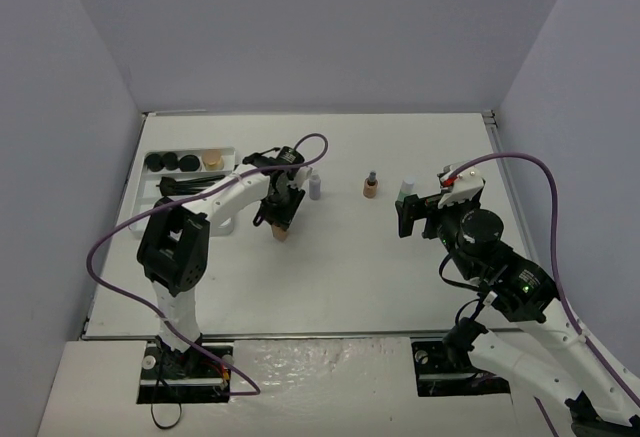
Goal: Organize the makeup
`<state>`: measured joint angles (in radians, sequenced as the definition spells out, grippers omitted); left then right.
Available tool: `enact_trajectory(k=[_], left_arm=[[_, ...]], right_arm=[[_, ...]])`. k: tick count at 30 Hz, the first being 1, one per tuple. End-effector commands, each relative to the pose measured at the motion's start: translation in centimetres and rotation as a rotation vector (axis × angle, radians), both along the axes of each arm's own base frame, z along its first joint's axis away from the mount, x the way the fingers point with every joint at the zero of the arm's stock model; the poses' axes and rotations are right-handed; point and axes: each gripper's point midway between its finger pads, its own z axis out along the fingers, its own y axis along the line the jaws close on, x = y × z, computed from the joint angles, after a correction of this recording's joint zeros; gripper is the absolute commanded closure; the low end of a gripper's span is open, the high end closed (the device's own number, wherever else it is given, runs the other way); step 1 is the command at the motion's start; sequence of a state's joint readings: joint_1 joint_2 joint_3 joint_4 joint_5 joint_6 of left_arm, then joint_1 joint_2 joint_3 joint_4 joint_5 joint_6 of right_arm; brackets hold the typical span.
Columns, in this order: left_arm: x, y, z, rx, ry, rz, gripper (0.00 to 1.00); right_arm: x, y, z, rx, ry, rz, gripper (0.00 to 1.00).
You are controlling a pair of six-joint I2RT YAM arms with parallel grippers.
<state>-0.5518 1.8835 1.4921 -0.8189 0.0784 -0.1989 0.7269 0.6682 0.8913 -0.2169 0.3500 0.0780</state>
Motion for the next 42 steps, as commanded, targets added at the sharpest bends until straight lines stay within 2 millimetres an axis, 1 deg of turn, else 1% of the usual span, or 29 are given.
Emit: enact_trajectory(k=[1,3,6,8,11,14,16,18,23,27,29,31,33,37,42], left_arm=[[0.6,0.7,5.8,-0.07,-0.105,0.047,0.95],[1.1,2.7,7.6,-0.063,-0.129,0.094,0.97],[1.8,6.2,10.2,-0.069,-0.176,0.174,0.98],[2.3,10.1,10.7,-0.039,-0.183,0.254,0.99],[2.7,14.6,11.6,-0.005,-0.198,0.334,1.0],[3.0,19.8,11.8,0.023,-0.209,0.459,1.0],[3.1,22.6,11.4,0.018,-0.206,0.545,1.0],[3.5,24.5,11.1,0.015,-0.212,0.598,1.0],[4.4,28.3,9.6,0.033,-0.201,0.672,1.0],[5.0,30.7,8.0,0.101,-0.179,0.678,1.0],[5.1,31.4,7.5,0.11,-0.167,0.686,1.0],[5.5,32.3,6.5,0.108,-0.165,0.702,1.0],[6.1,32.8,6.2,0.107,-0.184,0.706,1.0],[7.2,33.1,5.2,0.105,-0.178,0.672,1.0],[8.0,34.4,5.0,0.164,-0.179,0.613,1.0]], right_arm=[[0.5,0.2,1.6,0.029,-0.047,-0.006,0.0],[0.5,0.3,1.9,0.025,-0.051,-0.001,0.0],[0.6,0.5,2.3,0.027,-0.058,0.007,0.0],[0.7,0.7,2.5,0.027,-0.059,0.016,0.0],[0.8,1.5,2.5,0.022,-0.053,0.047,0.0],[1.0,2.3,2.5,0.014,-0.05,0.082,0.0],[1.0,2.8,2.6,0.006,-0.049,0.106,0.0],[1.1,3.4,2.3,-0.001,-0.043,0.135,0.0],[1.2,4.4,1.5,-0.013,-0.026,0.177,0.0],[1.1,5.1,1.1,-0.012,-0.016,0.209,0.0],[1.1,5.3,1.1,-0.013,-0.012,0.219,0.0],[1.1,5.6,1.2,-0.01,-0.009,0.232,0.0],[1.1,5.9,1.3,-0.008,-0.008,0.248,0.0],[1.4,6.3,1.1,-0.016,0.006,0.252,0.0],[1.7,6.5,0.9,-0.015,0.021,0.247,0.0]])
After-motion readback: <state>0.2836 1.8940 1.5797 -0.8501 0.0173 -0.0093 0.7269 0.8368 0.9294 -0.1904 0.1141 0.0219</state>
